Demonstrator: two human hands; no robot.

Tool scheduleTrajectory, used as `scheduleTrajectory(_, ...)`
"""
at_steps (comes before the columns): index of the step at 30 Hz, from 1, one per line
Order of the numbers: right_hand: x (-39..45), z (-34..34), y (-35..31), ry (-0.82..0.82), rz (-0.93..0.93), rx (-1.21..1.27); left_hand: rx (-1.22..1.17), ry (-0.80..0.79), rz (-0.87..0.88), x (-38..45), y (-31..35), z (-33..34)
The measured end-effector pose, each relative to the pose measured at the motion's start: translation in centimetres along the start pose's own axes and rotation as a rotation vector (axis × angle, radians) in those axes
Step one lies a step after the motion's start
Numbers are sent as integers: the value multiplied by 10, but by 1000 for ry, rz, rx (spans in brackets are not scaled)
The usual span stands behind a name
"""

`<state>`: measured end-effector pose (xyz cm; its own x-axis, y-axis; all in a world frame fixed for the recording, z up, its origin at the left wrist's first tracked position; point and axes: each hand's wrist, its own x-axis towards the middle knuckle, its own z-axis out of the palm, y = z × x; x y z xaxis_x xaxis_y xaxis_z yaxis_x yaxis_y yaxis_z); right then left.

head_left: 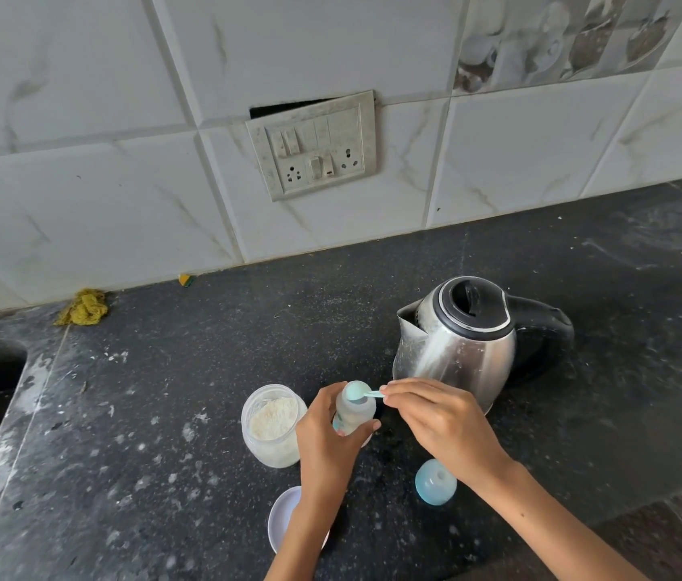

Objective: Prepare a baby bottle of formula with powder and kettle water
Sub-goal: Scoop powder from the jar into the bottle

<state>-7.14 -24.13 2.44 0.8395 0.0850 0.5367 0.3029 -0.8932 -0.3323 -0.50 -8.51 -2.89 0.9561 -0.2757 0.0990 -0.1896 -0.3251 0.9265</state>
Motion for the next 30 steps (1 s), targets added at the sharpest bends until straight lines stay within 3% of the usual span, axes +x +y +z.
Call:
scheduleTrajectory(10, 0, 3, -1, -25, 53, -10, 0, -16, 12, -2, -4, 3)
scheduleTrajectory(19, -7, 0, -9, 255, 702, 447, -20, -36, -35, -3, -3, 11)
scheduleTrajectory(30, -5, 1, -28, 354, 921, 756, 18, -71, 8, -14, -5, 4)
